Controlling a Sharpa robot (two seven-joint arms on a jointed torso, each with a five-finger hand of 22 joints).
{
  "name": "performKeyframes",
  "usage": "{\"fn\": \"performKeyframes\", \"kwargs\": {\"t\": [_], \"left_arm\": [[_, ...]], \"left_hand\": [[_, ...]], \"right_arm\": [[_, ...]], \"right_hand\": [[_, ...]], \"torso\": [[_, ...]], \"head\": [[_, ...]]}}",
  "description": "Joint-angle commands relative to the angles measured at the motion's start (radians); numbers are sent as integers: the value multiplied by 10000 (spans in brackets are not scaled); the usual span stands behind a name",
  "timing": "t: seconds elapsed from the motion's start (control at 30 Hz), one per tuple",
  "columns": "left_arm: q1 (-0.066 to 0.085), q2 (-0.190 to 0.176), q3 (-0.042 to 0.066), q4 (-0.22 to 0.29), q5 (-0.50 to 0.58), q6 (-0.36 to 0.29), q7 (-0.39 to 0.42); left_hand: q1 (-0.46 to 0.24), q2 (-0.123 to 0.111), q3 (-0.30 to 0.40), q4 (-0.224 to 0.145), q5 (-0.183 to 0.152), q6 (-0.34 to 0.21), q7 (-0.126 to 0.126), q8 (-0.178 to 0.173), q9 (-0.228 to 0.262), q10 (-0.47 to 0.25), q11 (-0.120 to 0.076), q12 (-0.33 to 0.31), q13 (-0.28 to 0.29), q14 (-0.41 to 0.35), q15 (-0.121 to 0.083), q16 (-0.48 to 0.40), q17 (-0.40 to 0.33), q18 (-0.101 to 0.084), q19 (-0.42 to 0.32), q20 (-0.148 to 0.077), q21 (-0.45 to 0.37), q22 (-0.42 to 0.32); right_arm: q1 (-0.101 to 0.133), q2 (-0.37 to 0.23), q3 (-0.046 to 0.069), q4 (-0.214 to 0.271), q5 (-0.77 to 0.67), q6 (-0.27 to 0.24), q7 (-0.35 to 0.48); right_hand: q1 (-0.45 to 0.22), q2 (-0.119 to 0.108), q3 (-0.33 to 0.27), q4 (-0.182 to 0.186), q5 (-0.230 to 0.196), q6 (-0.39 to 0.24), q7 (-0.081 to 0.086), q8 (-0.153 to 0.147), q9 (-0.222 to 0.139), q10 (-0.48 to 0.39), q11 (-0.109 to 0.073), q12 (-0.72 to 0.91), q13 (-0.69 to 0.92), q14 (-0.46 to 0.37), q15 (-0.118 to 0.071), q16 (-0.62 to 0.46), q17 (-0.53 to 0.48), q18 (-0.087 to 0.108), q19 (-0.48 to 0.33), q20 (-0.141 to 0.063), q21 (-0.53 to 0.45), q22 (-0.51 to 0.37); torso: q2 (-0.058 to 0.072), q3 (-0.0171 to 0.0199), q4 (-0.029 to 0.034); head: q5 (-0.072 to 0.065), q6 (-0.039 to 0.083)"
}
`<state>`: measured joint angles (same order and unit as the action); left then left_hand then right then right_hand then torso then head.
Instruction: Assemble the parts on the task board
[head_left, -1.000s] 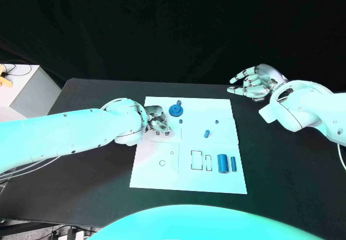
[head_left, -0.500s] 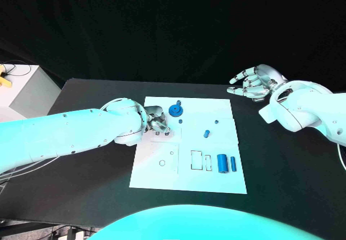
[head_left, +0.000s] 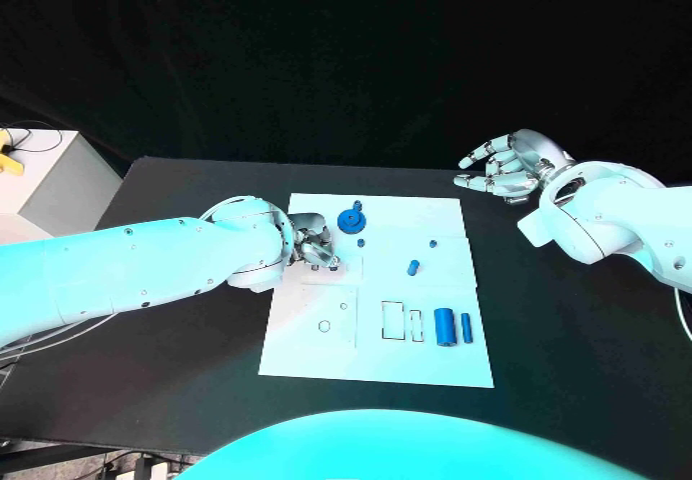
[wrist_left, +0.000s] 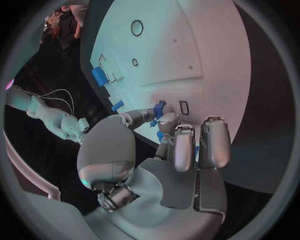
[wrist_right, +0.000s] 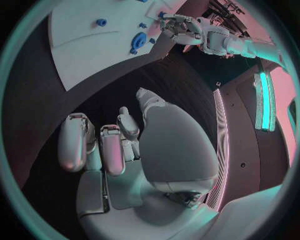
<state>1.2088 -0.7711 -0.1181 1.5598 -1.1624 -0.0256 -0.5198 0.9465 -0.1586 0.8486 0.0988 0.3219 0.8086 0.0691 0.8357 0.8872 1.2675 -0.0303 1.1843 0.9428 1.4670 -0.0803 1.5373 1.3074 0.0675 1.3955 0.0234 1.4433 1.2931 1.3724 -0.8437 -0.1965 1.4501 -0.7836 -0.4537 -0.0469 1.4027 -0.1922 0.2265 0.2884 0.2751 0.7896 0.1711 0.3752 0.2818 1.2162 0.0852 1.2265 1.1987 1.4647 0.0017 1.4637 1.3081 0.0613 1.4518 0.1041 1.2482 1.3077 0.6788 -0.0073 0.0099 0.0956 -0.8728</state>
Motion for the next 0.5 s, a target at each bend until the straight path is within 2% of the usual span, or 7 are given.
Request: {"fn": "performKeyframes", "kwargs": {"t": [0.03,0.5], "left_arm": [[-21,-1,-13,21,-28,272,15],[-21,-25,-12,-24,-21,341,6]], "left_hand": [[69,35,1983,-1984,68,328,-234,13,7,57,15,39,18,906,-49,44,2208,-56,81,-2,53,15],[74,31,1990,-1988,76,339,-237,10,5,68,12,47,29,909,-52,50,2216,-60,93,-5,64,35]], "right_arm": [[-10,3,3,-7,-59,158,38],[-26,1,3,-13,-59,163,35]], "right_hand": [[-94,-28,-33,16,27,-82,-6,-44,-14,-73,4,-21,-2,521,54,-40,1001,87,-35,28,-59,562],[-94,-28,-33,16,27,-82,-6,-44,-14,-73,4,-21,-2,521,54,-40,1001,87,-35,28,-59,562]], "torso": [[3,0,3],[12,6,0]], "head": [[-1,2],[-5,2]]}}
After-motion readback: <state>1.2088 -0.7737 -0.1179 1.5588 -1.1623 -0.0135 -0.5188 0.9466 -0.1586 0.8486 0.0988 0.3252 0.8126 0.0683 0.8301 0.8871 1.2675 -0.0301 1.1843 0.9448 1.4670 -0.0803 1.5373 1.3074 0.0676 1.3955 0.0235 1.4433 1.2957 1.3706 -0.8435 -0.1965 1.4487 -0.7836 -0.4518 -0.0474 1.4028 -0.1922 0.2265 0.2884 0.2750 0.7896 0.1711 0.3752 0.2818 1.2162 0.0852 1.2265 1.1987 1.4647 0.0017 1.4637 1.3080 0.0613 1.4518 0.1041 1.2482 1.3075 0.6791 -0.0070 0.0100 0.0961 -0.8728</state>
